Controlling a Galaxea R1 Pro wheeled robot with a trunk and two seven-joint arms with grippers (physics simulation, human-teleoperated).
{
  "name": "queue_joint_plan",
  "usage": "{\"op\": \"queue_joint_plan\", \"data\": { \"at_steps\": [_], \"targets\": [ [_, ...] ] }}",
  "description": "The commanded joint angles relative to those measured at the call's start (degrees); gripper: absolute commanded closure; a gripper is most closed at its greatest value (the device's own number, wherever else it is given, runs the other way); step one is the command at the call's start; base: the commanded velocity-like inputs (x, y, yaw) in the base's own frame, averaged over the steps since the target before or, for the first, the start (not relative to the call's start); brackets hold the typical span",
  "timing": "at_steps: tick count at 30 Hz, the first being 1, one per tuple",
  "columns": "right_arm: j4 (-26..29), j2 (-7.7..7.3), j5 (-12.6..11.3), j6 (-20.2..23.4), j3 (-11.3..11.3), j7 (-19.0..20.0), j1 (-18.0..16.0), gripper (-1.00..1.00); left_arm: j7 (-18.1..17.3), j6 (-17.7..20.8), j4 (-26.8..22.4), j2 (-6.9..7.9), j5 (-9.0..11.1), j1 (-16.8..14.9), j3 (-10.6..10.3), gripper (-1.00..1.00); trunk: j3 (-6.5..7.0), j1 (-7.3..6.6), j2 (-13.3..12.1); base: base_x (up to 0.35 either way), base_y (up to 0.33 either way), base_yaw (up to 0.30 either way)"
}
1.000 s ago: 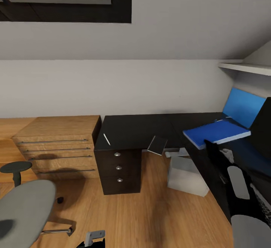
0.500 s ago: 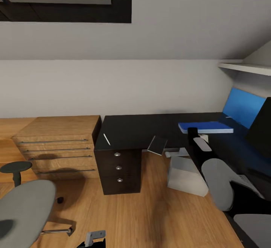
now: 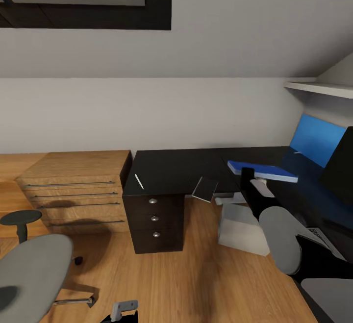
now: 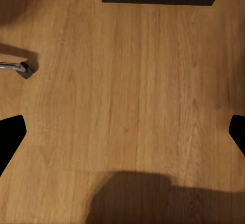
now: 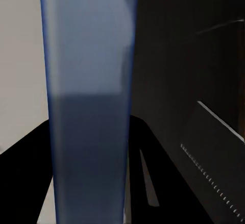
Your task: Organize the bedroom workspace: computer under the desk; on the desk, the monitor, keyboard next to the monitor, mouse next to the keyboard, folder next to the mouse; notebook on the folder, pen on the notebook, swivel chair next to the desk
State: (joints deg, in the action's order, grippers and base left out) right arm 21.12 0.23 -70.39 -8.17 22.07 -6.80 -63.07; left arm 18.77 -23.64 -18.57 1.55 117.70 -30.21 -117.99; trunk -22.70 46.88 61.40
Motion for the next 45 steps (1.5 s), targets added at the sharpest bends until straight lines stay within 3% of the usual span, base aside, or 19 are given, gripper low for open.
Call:
{"op": "queue_joint_plan", "data": {
  "at_steps": [1,6,9,20,30,45],
  "targets": [
    [0.07,-0.01,-1.41,-0.23,-0.03,-0.15,-0.03,1.00,0.39,-0.35,-0.25,0.06,0.25,-0.11,-0.48,-1.00,-0.07,0.01,0.05,0.000,0.000,0.000],
    [-0.03,-0.14,-5.43,-0.25,-0.02,-0.08,-0.03,1.00,0.39,-0.35,-0.29,0.04,0.25,-0.11,-0.48,-1.00,-0.07,0.01,0.05,0.000,0.000,0.000],
    [-0.09,-0.14,-6.27,-0.29,-0.01,-0.06,-0.03,1.00,0.39,-0.35,-0.30,0.03,0.25,-0.11,-0.48,-1.00,-0.07,0.01,0.05,0.052,0.000,0.000],
    [-0.11,-0.31,-6.07,-0.60,-0.01,1.91,0.26,1.00,0.39,-0.35,-0.33,0.04,0.25,-0.11,-0.48,-1.00,-0.07,0.01,0.05,0.261,-0.027,0.000],
    [-0.28,-0.25,-5.99,-0.54,-0.01,9.84,0.99,1.00,0.39,-0.19,-0.33,0.04,0.25,-0.11,-0.48,-1.00,-0.07,0.01,0.05,0.088,-0.048,0.000],
    [-2.62,-0.17,-5.92,-0.69,-0.09,10.46,2.96,1.00,0.39,-0.18,-0.33,-0.04,0.25,-0.11,-0.48,-1.00,-0.07,0.01,0.05,0.001,-0.001,-0.013]
  ]
}}
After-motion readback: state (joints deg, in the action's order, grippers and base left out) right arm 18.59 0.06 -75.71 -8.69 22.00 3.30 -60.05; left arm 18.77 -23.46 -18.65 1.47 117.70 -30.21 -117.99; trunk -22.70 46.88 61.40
